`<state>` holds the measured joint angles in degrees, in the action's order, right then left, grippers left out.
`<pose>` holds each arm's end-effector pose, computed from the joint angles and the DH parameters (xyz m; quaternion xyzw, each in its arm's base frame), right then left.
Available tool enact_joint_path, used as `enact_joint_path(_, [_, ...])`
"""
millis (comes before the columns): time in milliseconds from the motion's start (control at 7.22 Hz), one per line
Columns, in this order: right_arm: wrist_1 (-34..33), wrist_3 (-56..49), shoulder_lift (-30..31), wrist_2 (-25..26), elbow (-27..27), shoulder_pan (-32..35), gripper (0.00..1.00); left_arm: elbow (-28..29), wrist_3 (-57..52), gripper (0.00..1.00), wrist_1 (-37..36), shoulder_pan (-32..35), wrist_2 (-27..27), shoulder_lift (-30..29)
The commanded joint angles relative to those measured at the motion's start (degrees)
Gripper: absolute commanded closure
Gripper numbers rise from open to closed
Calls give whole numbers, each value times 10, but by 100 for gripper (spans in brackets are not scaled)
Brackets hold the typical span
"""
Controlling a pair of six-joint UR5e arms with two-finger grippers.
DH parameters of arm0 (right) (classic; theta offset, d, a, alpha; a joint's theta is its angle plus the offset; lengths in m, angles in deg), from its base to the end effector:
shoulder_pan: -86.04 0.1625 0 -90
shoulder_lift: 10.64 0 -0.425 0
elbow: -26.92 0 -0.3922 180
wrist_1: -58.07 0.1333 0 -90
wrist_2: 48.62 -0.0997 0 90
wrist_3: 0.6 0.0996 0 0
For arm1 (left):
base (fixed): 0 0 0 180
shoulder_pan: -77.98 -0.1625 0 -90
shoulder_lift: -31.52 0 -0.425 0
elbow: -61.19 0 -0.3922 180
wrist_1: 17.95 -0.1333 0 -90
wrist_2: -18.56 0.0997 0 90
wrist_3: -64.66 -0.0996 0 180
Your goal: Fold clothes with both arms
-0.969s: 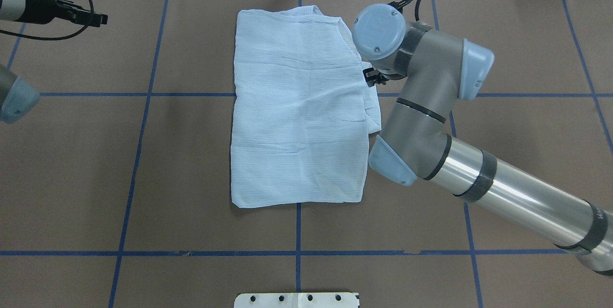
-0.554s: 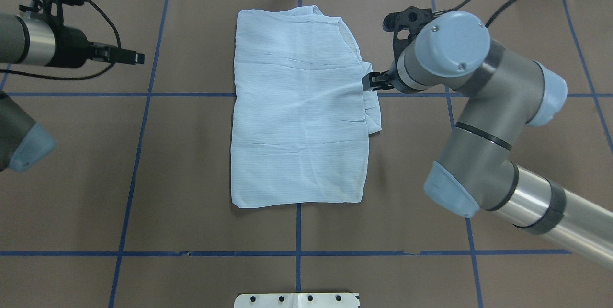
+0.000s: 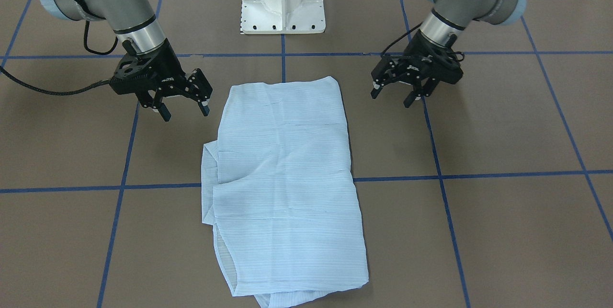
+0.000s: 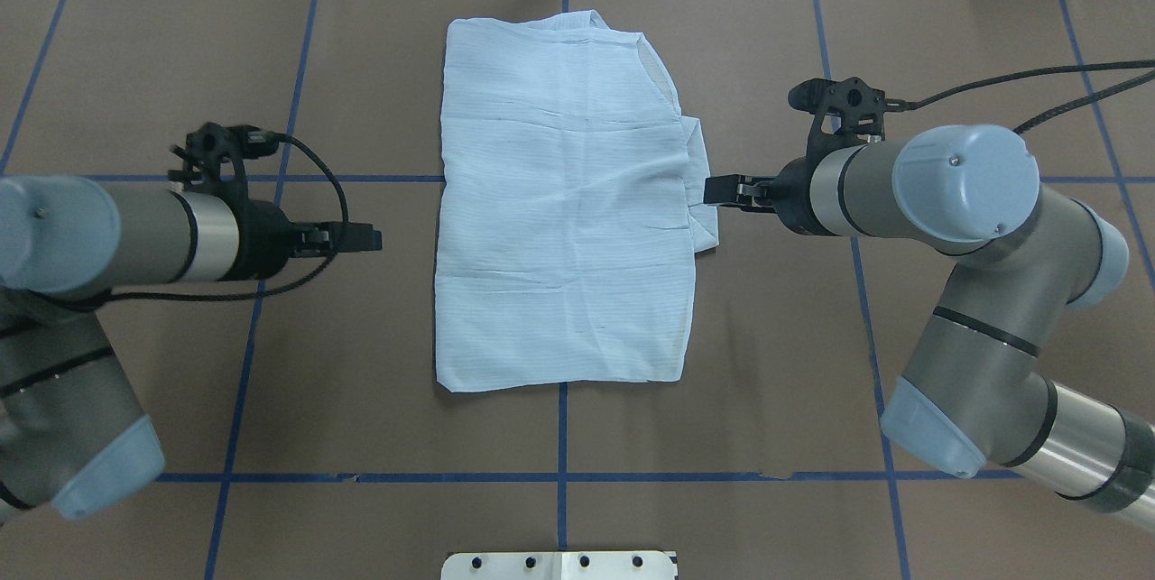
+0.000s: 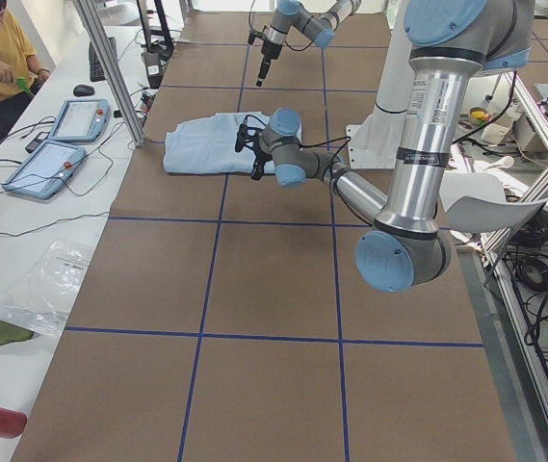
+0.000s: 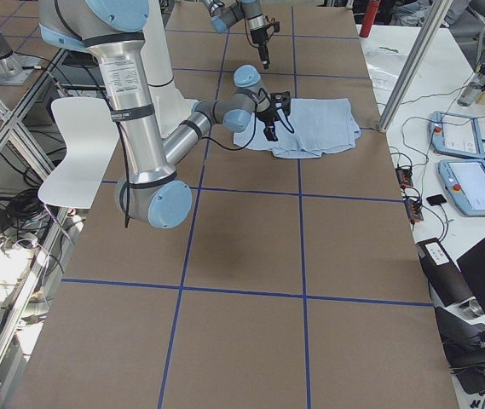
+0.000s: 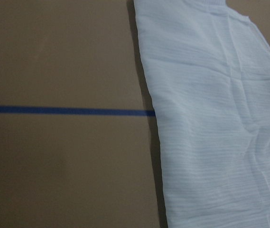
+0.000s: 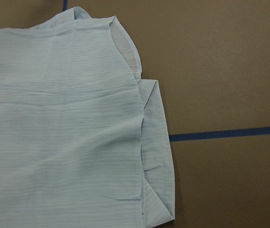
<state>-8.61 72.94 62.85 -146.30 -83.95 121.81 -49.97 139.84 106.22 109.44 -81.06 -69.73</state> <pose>-0.3902 -0.4290 0.2932 0.1700 -0.4781 0.1110 0.8545 0.4029 -0.3833 0.3167 0.1505 0.5305 -0.0750 0.8309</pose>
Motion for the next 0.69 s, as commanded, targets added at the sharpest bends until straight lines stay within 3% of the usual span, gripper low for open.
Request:
enact_joint_path(0, [11,7,5,9,0,-8,0,2,96,0,-93,-102,66,-50])
enact_joint_path(138, [11,7,5,11,0,-9,0,25,116,6,-135,-115,79,-84])
enact_joint_path(554, [11,7,5,16,0,-15,0,63,126,24,-136,-130,90,-95])
